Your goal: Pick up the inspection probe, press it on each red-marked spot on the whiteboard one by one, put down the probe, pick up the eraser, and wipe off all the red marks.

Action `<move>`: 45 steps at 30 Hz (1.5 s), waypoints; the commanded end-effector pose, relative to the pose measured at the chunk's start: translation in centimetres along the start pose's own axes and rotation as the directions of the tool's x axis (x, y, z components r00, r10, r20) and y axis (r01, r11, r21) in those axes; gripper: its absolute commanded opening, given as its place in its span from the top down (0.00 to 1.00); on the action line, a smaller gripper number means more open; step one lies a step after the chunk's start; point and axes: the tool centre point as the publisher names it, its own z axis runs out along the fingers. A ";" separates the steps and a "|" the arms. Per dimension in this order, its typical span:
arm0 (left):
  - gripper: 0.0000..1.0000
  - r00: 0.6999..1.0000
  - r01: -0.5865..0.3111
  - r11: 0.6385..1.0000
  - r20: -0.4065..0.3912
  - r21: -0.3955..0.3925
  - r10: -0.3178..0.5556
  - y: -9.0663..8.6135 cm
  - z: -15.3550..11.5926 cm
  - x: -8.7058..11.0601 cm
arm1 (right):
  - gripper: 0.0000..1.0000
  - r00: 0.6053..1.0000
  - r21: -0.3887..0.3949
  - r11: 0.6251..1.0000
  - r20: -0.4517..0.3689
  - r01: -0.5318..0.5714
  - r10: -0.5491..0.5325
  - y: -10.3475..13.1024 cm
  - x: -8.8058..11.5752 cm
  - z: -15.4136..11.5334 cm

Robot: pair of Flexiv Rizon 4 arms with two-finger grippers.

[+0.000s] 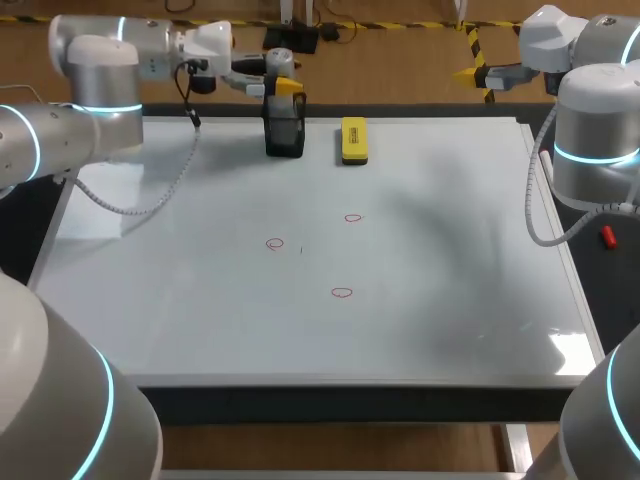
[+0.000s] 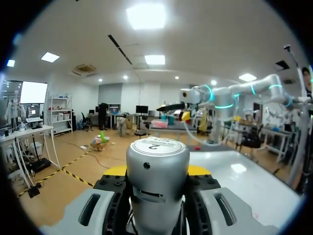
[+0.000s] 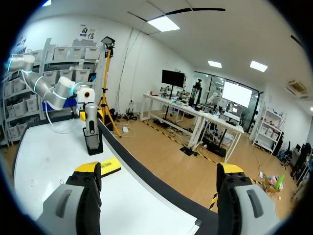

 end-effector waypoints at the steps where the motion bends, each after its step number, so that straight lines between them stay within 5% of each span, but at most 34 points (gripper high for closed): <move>1: 1.00 1.000 -0.005 1.000 0.022 0.002 0.005 -1.0 -0.3 0.7 | 0.00 1.000 0.001 1.000 -0.001 0.000 0.000 0.0 0.0 0.0; 33: 1.00 0.995 -0.032 0.999 0.096 0.028 0.029 -9.3 -2.2 0.8 | 0.00 1.000 0.001 1.000 -0.001 0.000 0.000 0.0 0.0 0.0; 45: 1.00 0.979 -0.024 0.998 0.203 0.064 0.010 -12.1 -6.5 2.0 | 0.00 1.000 0.001 1.000 -0.001 0.000 0.000 0.0 0.0 0.0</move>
